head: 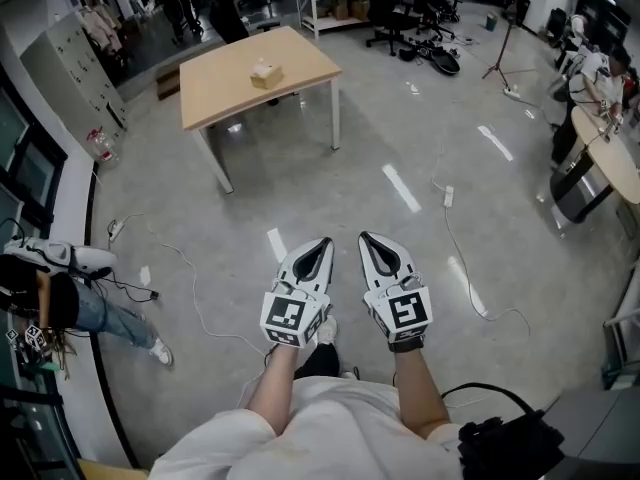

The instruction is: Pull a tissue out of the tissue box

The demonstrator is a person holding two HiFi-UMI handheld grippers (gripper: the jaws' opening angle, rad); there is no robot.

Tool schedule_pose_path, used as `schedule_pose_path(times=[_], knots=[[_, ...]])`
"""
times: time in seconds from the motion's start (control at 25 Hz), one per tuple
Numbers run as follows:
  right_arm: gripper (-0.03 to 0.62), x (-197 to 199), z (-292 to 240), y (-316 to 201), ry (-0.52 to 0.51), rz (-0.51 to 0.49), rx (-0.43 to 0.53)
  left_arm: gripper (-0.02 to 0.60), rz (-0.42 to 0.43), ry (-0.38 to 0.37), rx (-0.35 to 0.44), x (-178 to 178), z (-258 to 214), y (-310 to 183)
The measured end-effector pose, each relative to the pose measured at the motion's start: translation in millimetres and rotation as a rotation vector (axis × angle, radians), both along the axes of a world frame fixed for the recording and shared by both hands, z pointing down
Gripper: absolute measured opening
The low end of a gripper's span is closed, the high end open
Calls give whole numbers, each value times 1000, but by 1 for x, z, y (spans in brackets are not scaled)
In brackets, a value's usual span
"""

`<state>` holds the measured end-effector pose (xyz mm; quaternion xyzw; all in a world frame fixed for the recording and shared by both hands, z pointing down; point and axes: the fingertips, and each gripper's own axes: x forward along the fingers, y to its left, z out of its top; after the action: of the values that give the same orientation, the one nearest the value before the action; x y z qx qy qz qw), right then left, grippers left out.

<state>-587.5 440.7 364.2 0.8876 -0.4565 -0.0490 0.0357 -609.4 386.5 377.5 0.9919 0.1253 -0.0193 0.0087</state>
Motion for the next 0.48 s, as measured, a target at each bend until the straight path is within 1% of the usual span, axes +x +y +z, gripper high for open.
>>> schedule_pose_path(times=[0.08,0.12,0.2,0.32,0.48], knots=[[3,29,0,-27,-57,-21,11,0,6,-3,-11,24,-1,-23],[3,44,-1,-41,-69,-32,4,0,-2,4,-21,37,-3,-37],[3,74,-3,-68,-53,-40,-43,0,-28,30,-36,68,-9,-65],[3,113,-9,-105,-27,-28,-100,0,-73,74,-16,108,-24,-110],[3,144,-11,-138,-39,-32,-91,0,-85,95,15,144,-33,-155]])
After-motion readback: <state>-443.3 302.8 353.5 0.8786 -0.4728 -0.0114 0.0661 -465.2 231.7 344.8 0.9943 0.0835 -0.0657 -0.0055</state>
